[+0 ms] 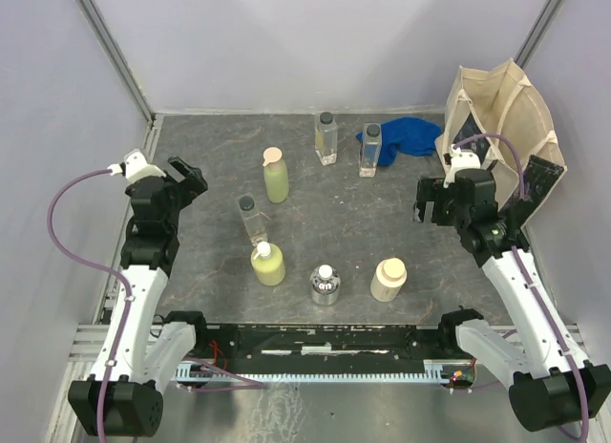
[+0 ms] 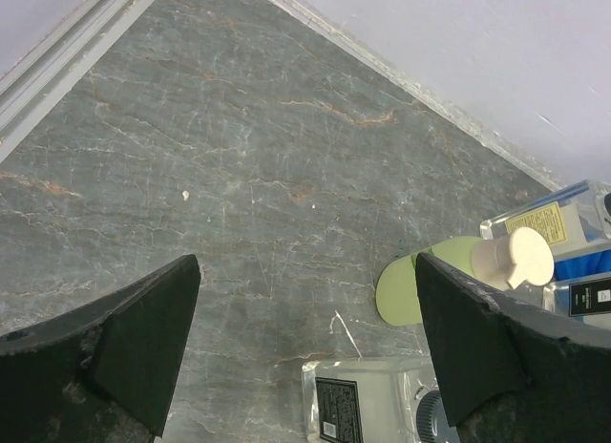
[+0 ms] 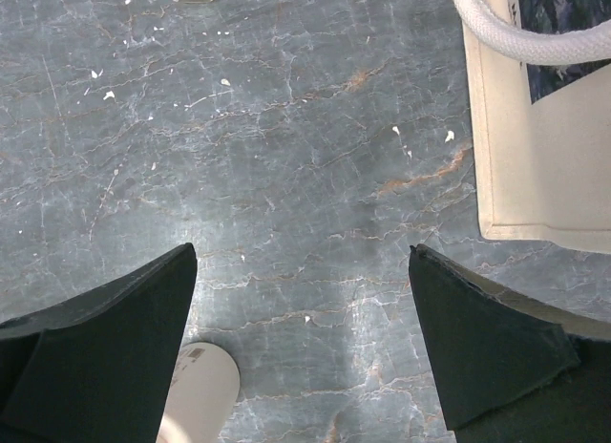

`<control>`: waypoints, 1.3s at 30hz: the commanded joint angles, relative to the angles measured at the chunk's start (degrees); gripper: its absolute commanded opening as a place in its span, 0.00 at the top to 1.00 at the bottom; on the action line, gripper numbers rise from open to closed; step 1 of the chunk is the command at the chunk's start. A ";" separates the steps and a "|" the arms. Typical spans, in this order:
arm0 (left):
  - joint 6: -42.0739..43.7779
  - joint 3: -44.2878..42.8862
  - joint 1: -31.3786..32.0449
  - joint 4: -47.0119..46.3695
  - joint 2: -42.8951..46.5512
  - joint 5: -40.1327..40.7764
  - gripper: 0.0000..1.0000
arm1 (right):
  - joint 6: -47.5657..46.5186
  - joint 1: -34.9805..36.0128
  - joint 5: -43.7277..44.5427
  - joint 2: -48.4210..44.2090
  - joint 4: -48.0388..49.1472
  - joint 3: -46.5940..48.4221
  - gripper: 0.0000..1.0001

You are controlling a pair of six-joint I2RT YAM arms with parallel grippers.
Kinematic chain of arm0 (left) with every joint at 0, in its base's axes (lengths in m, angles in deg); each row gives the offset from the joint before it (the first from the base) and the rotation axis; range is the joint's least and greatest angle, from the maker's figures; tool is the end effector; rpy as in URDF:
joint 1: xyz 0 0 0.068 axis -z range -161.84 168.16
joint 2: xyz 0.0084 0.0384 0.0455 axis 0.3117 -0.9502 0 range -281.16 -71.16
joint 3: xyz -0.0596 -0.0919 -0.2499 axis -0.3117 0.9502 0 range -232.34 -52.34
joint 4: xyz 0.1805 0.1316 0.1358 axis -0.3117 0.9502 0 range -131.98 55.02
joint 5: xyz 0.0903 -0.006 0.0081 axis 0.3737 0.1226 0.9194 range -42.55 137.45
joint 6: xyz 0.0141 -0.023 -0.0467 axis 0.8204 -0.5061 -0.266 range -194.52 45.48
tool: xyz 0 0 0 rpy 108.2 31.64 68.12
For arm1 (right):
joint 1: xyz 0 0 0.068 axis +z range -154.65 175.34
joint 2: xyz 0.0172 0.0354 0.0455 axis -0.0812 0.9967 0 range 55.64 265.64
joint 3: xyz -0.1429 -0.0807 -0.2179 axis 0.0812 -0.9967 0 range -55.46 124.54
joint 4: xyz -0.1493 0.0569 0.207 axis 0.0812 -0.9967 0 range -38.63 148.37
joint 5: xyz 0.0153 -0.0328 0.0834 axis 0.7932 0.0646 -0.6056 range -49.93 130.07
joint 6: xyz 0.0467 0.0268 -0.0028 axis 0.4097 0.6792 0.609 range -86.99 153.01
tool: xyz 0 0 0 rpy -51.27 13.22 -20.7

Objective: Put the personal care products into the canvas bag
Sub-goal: Move the canvas bag to the center of the board.

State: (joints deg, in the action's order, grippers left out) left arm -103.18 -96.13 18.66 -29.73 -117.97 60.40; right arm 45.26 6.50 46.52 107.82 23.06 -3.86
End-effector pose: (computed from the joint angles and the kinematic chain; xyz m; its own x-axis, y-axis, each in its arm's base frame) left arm 0.1920 0.0064 0.3244 -0.1315 -0.4663 -0.8748 -0.3088 0.8578 -0.4108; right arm 0.1896 0.0332 0.3154 -0.5838 0.0997 -0.8057 0.0215 0.9940 0.1074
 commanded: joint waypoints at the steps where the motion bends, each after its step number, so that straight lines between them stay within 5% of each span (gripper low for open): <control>1: -0.20 -4.00 0.05 -1.70 -1.51 0.25 0.00 | -1.47 0.35 -1.92 -0.93 -1.34 4.93 0.00; 11: 9.21 -18.22 -0.05 6.43 -16.55 -11.36 0.00 | -2.76 0.32 -0.54 3.66 -6.29 18.18 0.00; 23: 14.33 -13.75 -0.05 2.28 -7.34 -8.97 0.00 | -11.00 -1.76 11.15 24.48 -17.52 45.98 0.00; 39: 15.22 -12.94 -0.05 4.02 -6.26 -11.60 0.00 | -16.05 -16.75 2.16 41.87 -9.26 50.57 0.00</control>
State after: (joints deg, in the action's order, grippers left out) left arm -90.46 -109.23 18.66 -24.37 -124.87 49.84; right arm 31.53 -8.25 50.35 148.04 9.79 43.08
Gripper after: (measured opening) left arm 0.996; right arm 0.999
